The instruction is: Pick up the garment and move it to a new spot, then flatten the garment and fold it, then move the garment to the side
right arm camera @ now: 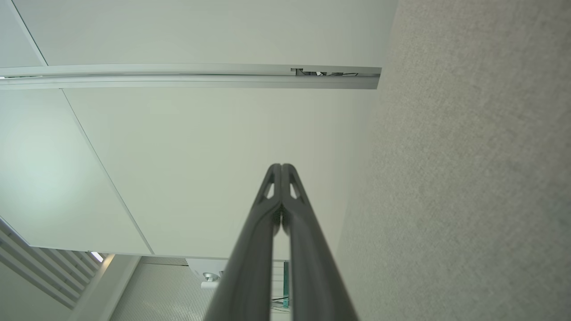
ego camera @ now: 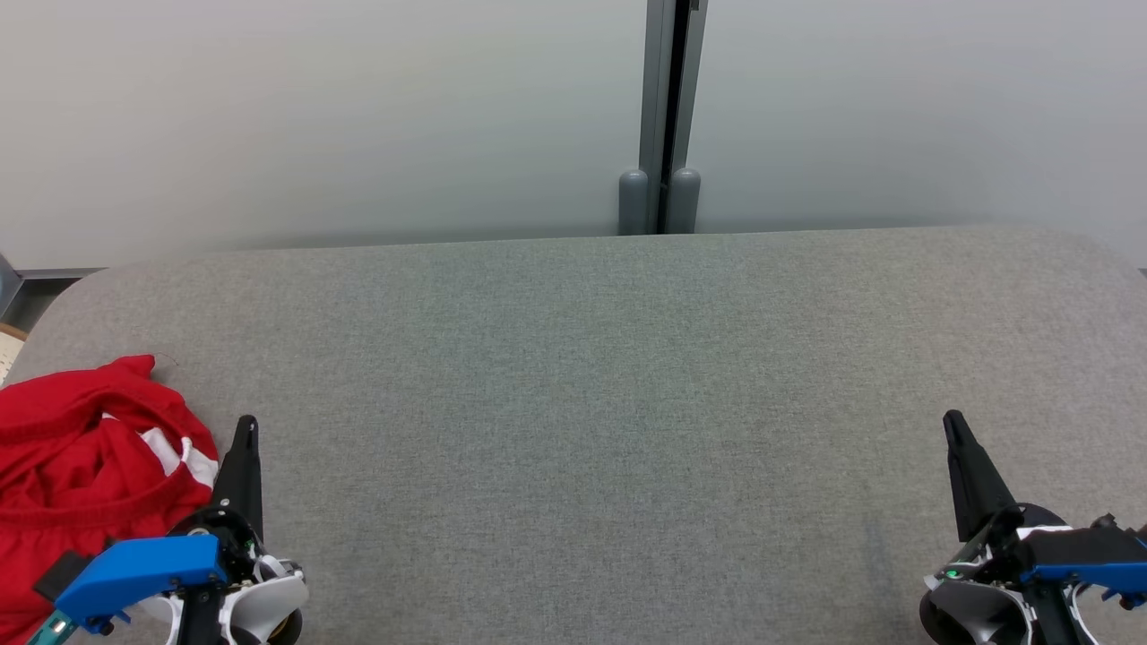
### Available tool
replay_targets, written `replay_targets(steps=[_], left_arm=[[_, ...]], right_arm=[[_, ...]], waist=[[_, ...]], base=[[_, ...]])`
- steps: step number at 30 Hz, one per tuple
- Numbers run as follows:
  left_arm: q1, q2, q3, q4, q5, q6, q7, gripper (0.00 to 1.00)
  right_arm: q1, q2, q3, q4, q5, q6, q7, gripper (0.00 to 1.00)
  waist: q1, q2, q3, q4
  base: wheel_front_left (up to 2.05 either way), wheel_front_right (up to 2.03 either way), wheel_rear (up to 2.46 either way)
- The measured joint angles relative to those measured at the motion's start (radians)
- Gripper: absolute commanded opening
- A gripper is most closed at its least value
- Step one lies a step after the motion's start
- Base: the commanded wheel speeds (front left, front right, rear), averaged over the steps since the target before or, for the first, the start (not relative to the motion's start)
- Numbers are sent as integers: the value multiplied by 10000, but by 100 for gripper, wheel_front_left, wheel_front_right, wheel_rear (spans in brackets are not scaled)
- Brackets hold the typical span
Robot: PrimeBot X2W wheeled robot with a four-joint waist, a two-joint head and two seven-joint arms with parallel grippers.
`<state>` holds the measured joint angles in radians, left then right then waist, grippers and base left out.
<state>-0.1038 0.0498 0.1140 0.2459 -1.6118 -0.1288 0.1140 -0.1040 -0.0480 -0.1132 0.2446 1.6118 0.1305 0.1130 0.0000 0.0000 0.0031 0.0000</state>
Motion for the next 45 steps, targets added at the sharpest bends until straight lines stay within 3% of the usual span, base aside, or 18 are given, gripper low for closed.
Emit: replay_targets(steps=[1,2,16,26,45], left_arm=[[0,0,0,0,0,0,0,0],[0,0,0,0,0,0,0,100],[712,-148,-314,564,134,59,-368,100],[708,-142,-570,374,1436,328,-826,100],[538,-2,-1515,240,5264,938,-1567,100]], right_arm=[[0,0,0,0,0,-2,0,0],[0,0,0,0,0,0,0,100],[553,75,353,431,-61,-27,-362,100],[549,75,560,362,-677,-27,-807,100],[468,67,617,104,-4734,-27,-1540,100]], waist=[[0,0,0,0],[0,0,0,0],[0,0,5,-4],[0,0,39,-11],[0,0,181,-1]], base=[[0,0,0],[0,0,0],[0,0,0],[0,0,0],[0,0,0]])
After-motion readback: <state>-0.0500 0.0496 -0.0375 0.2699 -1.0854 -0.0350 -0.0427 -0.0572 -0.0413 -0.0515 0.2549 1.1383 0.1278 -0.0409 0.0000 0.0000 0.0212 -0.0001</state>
